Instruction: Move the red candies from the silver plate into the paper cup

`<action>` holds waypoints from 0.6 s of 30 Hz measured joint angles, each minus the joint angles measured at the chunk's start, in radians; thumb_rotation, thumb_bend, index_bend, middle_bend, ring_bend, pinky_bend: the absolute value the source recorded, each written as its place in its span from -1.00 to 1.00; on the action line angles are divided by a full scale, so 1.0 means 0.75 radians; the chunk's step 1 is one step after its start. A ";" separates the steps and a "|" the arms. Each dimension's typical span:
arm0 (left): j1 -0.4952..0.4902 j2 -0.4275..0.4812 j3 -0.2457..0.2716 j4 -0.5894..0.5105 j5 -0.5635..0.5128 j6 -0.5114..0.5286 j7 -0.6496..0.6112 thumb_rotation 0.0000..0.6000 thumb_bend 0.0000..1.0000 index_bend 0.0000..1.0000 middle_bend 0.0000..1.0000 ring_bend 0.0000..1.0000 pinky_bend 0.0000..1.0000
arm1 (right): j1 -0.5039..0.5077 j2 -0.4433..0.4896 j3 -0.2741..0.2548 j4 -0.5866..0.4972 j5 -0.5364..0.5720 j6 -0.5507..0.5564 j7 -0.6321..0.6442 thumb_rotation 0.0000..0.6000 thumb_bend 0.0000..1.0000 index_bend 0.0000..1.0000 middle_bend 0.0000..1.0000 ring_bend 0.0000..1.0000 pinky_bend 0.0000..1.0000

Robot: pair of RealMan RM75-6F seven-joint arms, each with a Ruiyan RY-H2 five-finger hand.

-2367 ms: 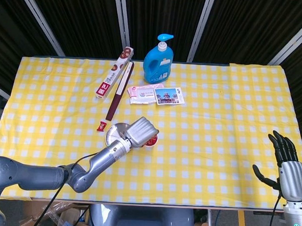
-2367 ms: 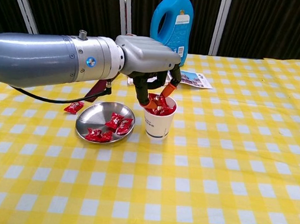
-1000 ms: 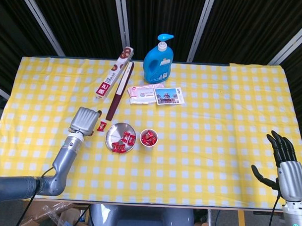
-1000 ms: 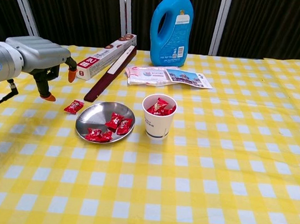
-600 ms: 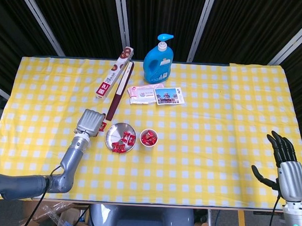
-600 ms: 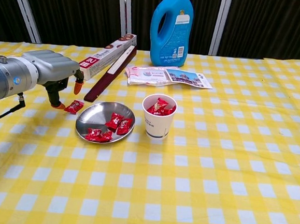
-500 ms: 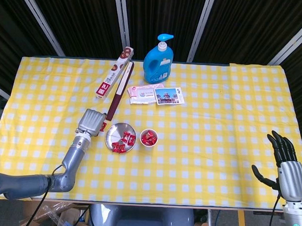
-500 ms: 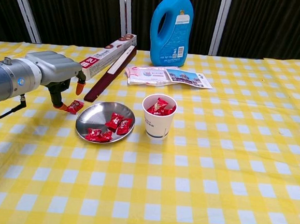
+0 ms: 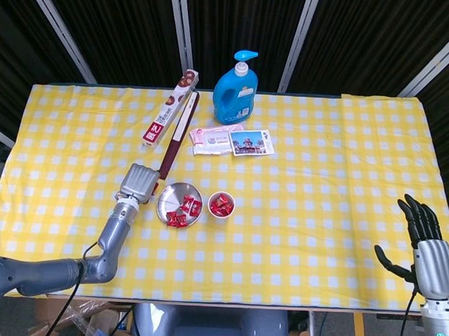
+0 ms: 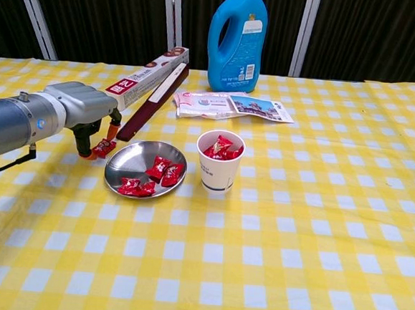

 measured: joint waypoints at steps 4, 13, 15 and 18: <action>0.003 -0.020 0.000 0.031 0.006 -0.025 -0.005 1.00 -0.32 -0.05 0.79 0.90 1.00 | 0.000 0.000 -0.001 -0.002 0.001 -0.003 0.001 1.00 -0.28 -1.00 -1.00 -1.00 -1.00; 0.029 -0.013 0.002 0.017 0.045 -0.014 -0.027 1.00 -0.14 0.13 0.81 0.91 1.00 | -0.002 0.002 0.000 -0.002 0.002 -0.001 0.005 1.00 -0.28 -1.00 -1.00 -1.00 -1.00; 0.035 0.004 -0.001 -0.009 0.057 -0.002 -0.032 1.00 -0.14 0.14 0.81 0.91 1.00 | -0.001 0.002 0.000 -0.003 0.003 -0.002 0.004 1.00 -0.28 -1.00 -1.00 -1.00 -1.00; 0.041 0.046 -0.006 -0.068 0.082 0.022 -0.036 1.00 -0.14 0.13 0.80 0.91 1.00 | 0.000 0.002 0.001 -0.004 0.005 -0.005 0.006 1.00 -0.28 -1.00 -1.00 -1.00 -1.00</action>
